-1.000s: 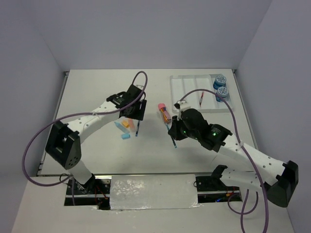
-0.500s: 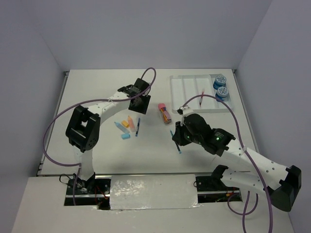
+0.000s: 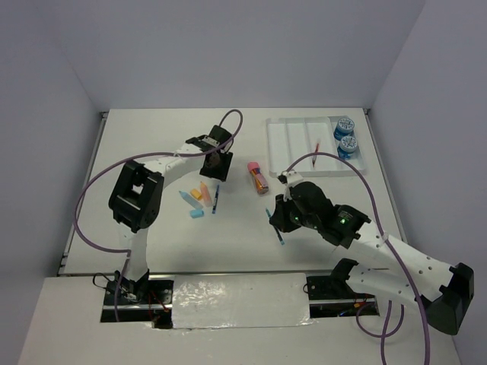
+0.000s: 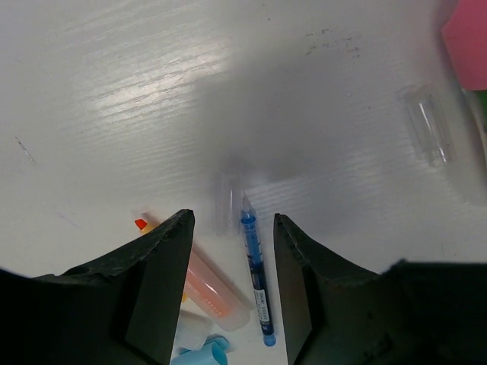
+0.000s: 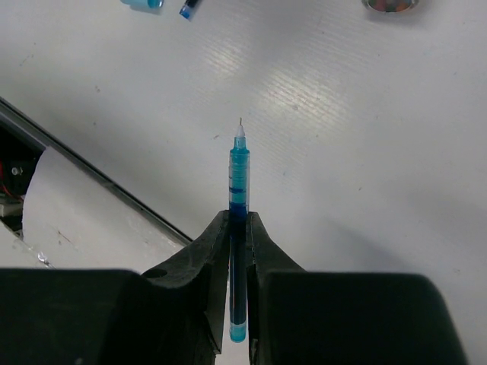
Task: Sort the stationery into containers
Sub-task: Pick up the pen cap from the center of the board.
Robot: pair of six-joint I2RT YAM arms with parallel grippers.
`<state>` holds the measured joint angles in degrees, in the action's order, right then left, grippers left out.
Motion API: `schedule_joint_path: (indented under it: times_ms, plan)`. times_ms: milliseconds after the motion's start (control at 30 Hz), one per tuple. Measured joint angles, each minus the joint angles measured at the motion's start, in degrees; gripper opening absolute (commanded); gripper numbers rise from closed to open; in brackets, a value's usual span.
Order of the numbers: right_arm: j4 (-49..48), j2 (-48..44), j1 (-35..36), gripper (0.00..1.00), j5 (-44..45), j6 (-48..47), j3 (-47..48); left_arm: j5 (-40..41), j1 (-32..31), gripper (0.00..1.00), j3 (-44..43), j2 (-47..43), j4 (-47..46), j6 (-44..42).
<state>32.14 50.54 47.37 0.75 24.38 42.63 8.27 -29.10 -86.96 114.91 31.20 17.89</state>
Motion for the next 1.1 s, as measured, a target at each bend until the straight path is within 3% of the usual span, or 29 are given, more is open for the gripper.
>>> schedule_joint_path:
  times_ms: [267, 333, 533, 800, 900, 1100]
  plan:
    - [-0.15, -1.62, 0.00, 0.00, -0.17, 0.02, -0.70, 0.02, 1.07, 0.57, 0.00, 2.49, -1.11, 0.07]
    - [-0.13, -1.86, 0.00, 0.00, -0.22, 0.02, -0.92, 0.04, 1.11, 0.52, 0.00, 3.50, -1.33, 0.15]
    - [-0.13, -1.99, 0.00, 0.00, -1.31, 0.02, -0.96, 0.37, 1.11, 0.50, -0.04, 4.02, -2.10, 0.28]
    - [-0.13, -2.01, 0.00, 0.00, -1.79, 0.02, -0.96, 0.37, 1.11, 0.11, -0.04, 4.04, -2.16, 0.48]
    - [-0.24, -2.10, 0.00, 0.00, -2.08, 0.02, -0.98, 0.39, 1.11, 0.03, 0.15, 3.87, -2.34, 0.70]
    - [-1.07, -2.23, 0.00, 0.00, -2.54, 0.00, -1.01, -0.20, 1.18, 0.00, 0.76, 2.49, -2.25, 3.15]
